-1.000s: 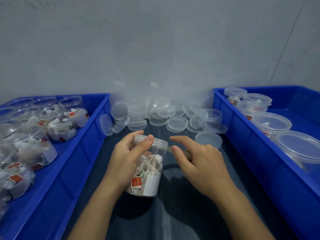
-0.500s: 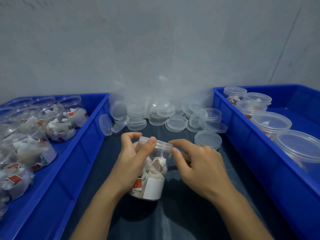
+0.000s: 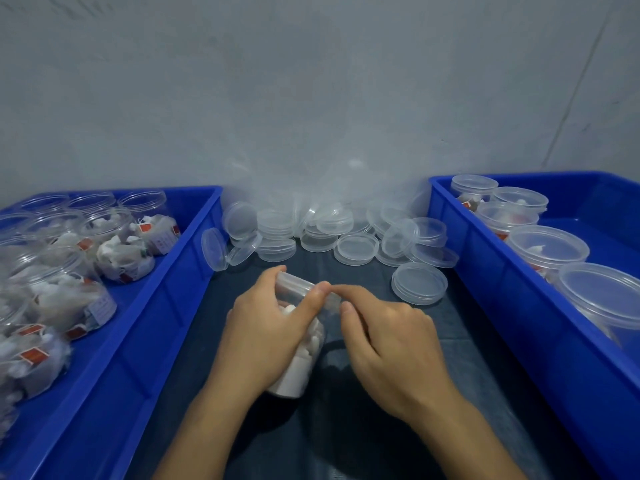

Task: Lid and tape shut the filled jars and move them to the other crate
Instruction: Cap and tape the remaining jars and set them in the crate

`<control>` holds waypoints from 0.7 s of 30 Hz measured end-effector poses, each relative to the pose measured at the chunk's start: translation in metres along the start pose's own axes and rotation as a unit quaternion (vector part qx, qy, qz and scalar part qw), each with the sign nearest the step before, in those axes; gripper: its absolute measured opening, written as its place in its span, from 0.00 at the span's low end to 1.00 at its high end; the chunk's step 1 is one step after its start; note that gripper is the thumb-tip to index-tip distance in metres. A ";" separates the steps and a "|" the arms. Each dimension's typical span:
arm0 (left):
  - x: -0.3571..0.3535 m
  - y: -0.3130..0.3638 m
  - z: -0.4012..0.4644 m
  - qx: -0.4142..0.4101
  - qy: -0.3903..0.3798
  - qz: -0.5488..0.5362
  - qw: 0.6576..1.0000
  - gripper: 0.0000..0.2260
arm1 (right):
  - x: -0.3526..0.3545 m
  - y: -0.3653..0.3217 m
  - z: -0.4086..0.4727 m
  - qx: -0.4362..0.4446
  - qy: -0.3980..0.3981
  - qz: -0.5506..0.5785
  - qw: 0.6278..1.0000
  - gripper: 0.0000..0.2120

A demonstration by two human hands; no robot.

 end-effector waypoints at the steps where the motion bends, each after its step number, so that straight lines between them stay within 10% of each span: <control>1: 0.002 -0.003 0.002 0.006 0.003 -0.028 1.000 0.45 | 0.000 0.001 0.000 -0.001 -0.008 0.022 1.000 0.22; 21: -0.020 -0.007 0.002 0.026 -0.126 -0.347 0.929 0.19 | 0.009 0.011 0.006 0.005 0.035 -0.014 0.999 0.18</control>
Point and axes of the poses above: each hand's wrist, its own z-axis towards the middle knuckle, its own x-axis out of the back of the hand, y = z × x, the point moved 10 cm from there along z, towards the middle knuckle, and after that the axes turned 5 degrees about -y, right-handed, at the moved point
